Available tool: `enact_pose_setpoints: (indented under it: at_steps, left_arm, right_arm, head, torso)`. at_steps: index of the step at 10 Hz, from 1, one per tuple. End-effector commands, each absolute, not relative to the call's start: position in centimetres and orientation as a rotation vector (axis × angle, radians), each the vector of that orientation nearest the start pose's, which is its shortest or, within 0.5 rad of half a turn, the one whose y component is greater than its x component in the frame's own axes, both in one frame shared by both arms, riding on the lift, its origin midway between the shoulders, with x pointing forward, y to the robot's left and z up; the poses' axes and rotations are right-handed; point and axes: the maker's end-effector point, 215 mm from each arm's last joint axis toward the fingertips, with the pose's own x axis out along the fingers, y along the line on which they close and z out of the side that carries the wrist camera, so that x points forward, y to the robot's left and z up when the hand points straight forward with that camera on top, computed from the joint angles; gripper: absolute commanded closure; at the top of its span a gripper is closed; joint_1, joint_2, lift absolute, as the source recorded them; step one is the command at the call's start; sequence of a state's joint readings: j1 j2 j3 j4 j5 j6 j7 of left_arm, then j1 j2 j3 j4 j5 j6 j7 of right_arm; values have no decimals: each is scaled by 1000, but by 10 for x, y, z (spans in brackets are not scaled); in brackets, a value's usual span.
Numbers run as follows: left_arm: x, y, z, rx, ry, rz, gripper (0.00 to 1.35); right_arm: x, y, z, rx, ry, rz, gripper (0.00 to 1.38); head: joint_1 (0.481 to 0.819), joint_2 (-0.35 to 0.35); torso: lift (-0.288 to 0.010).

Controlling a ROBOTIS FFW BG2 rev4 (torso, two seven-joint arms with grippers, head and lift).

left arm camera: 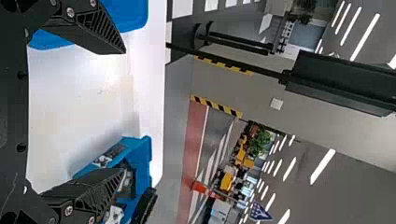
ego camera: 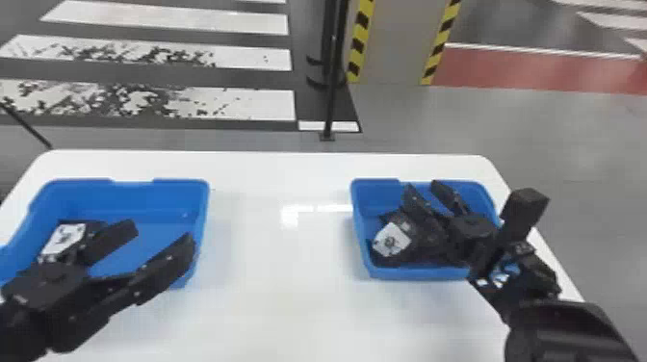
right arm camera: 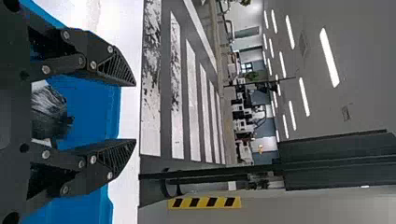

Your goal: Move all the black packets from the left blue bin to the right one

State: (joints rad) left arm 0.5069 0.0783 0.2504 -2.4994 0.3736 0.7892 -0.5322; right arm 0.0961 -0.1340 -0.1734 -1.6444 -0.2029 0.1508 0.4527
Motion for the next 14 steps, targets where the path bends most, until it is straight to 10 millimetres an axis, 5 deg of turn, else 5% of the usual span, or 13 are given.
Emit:
enact_pose_setpoints:
  at_steps: [1,5,8,14]
  left_arm:
    - [400,194,-286,-201,308,-494,147]
    - [428,297,-302,-62,392,-238,150]
    - [459,358,-325,-45,443,-97,148]
    - [499,389,-394,-83,631,6,150]
  right_arm:
    - [525,-260,-370,62,105,299,127]
    - [448,-222,-340,79,60,328,128]
    - [392,-219,-320,99,67,291,139]
    - [380,-212,-336,178,120,309,142]
  head:
    - [695,-116]
    - [695,-11]
    - [695,137]
    - [695,218]
  torso:
    - [-140]
    - [-140]
    - [-140]
    - [-140]
